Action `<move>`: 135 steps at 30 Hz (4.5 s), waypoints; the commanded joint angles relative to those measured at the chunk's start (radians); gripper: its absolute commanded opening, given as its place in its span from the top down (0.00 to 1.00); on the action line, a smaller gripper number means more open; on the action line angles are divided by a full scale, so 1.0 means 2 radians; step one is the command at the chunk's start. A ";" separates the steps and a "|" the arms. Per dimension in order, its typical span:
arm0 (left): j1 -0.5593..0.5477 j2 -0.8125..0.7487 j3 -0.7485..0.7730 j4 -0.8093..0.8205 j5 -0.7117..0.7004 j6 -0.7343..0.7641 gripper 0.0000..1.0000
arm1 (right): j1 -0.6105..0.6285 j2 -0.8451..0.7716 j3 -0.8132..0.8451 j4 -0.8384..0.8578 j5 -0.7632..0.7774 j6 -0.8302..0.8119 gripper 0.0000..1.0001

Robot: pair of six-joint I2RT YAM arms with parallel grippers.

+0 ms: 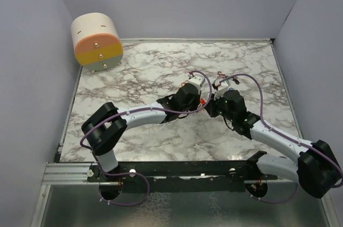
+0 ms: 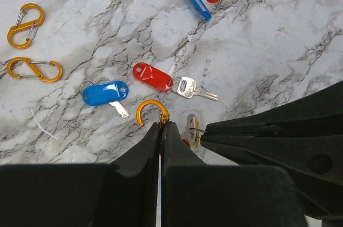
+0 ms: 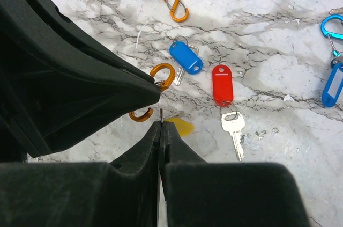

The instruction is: Put the keys on the keyring

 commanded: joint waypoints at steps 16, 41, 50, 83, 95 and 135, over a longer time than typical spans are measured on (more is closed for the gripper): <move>0.002 -0.009 0.002 0.021 0.027 0.010 1.00 | 0.003 0.001 0.012 0.013 -0.009 -0.011 0.99; 0.002 0.004 0.011 0.021 0.023 0.017 1.00 | 0.004 -0.011 0.000 0.024 -0.060 -0.019 0.99; 0.003 0.007 0.018 0.018 0.007 0.017 1.00 | 0.005 -0.018 -0.005 0.022 -0.067 -0.015 0.99; 0.057 -0.031 -0.022 0.041 -0.028 -0.041 0.42 | 0.007 -0.033 0.014 -0.018 0.001 0.000 0.99; 0.082 -0.080 -0.084 0.043 -0.050 -0.046 0.13 | 0.006 0.038 0.090 -0.081 0.153 0.048 0.99; 0.097 -0.093 -0.134 0.046 -0.045 -0.064 0.02 | -0.024 0.218 0.163 -0.074 0.129 0.057 0.43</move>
